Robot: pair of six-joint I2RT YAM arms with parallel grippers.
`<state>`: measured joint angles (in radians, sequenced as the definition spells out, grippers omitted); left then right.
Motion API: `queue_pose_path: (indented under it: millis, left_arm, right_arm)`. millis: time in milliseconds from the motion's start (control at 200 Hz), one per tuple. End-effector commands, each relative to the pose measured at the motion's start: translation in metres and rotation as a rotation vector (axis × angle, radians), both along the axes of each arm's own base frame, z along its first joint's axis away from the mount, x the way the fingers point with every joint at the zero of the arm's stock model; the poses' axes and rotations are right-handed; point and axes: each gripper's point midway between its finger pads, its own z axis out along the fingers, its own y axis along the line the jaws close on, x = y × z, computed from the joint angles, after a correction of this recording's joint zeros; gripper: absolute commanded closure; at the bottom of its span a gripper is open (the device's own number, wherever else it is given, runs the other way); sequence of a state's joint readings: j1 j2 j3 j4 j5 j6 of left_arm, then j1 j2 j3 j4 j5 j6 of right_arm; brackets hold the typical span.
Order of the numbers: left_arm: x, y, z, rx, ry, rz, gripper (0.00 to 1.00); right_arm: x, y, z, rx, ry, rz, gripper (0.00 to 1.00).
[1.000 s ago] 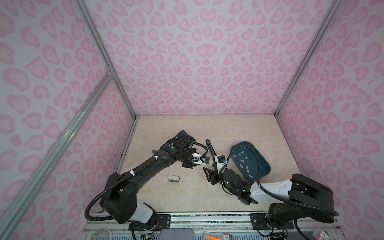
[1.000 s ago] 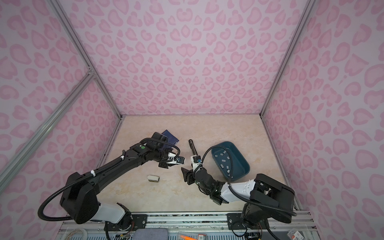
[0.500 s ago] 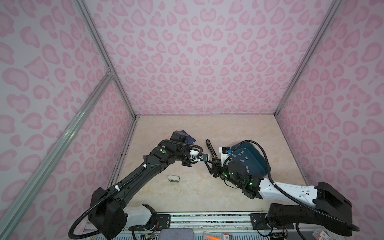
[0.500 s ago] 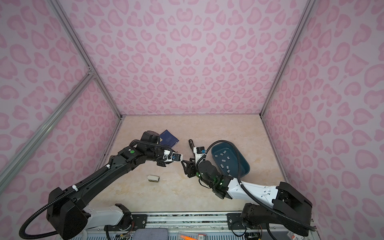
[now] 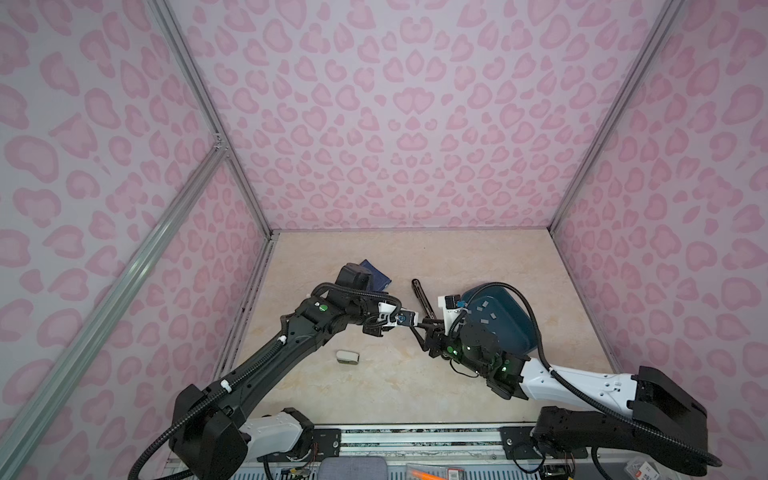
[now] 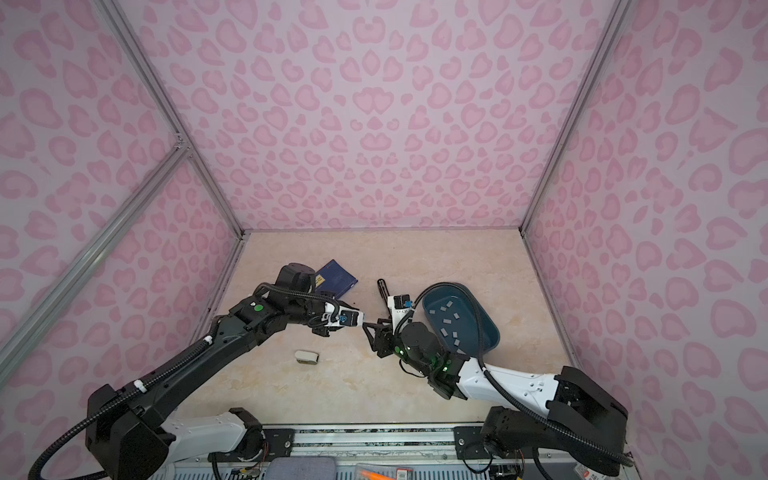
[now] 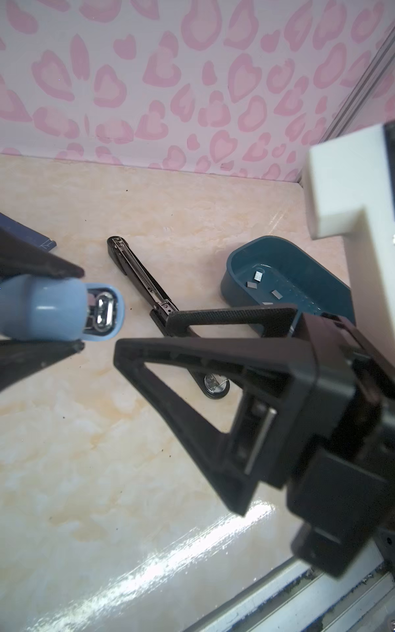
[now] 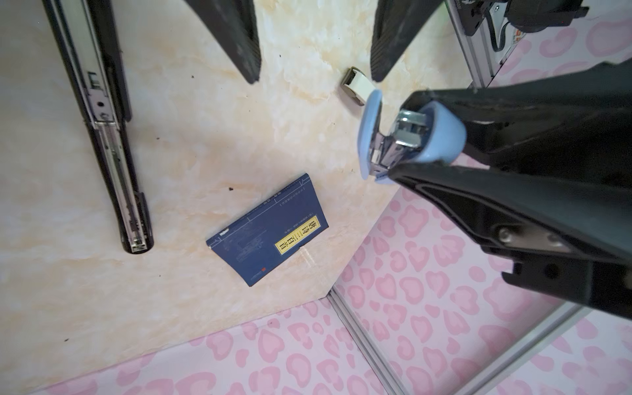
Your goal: Load the staples into the stapler
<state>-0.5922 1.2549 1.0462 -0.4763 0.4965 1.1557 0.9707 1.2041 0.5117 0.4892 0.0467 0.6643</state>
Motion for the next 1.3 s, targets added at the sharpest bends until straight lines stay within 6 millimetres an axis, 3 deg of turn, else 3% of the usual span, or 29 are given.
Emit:
queue_pose_path:
  millis: [0, 300, 805, 1120, 1295]
  left_arm:
    - [0.001, -0.003, 0.001, -0.008, -0.016, -0.015, 0.96]
    - [-0.008, -0.005, -0.003, -0.007, -0.008, -0.061, 0.96]
    - [-0.032, -0.012, 0.013, -0.091, 0.048, -0.17, 0.96]
    - [-0.022, -0.005, 0.033, -0.189, 0.077, -0.14, 0.96]
    - [-0.009, 0.0, 0.028, -0.175, 0.087, -0.097, 0.96]
  right_arm:
    - [-0.004, 0.003, 0.012, 0.03, -0.033, 0.032, 0.47]
    - [0.005, 0.011, 0.018, 0.008, -0.043, 0.02, 0.5]
    - [0.023, 0.002, -0.021, -0.024, 0.023, -0.046, 0.75]
    - [0.022, 0.005, -0.03, -0.05, 0.01, -0.021, 0.71]
    - [0.022, -0.014, -0.023, -0.114, -0.057, -0.06, 0.66]
